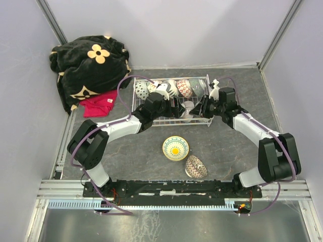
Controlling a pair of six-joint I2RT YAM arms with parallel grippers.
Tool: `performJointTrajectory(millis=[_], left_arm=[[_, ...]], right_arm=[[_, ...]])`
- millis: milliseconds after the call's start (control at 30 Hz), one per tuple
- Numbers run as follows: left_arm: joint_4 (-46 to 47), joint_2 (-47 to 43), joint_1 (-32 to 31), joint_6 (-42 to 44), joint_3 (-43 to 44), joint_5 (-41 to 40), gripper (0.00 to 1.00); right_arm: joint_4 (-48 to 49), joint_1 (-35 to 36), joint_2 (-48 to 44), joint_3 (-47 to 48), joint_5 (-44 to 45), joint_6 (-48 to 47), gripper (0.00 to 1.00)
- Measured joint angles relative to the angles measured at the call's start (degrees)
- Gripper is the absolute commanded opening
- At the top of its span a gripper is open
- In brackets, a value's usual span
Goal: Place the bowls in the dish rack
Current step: Turn the bowl upside down on the dish rack.
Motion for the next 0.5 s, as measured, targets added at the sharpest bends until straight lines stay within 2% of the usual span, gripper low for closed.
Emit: performJointTrajectory(millis=[233, 500], left_arm=[[0.6, 0.0, 0.0, -0.1, 0.2, 0.2, 0.91], [0.8, 0.0, 0.0, 0.0, 0.7, 0.2, 0.91]], right_arm=[[-12.0, -0.4, -4.3, 3.0, 3.8, -3.3, 0.5], [-21.3, -0.4, -9.8, 7.9, 5.7, -5.9, 0.55]])
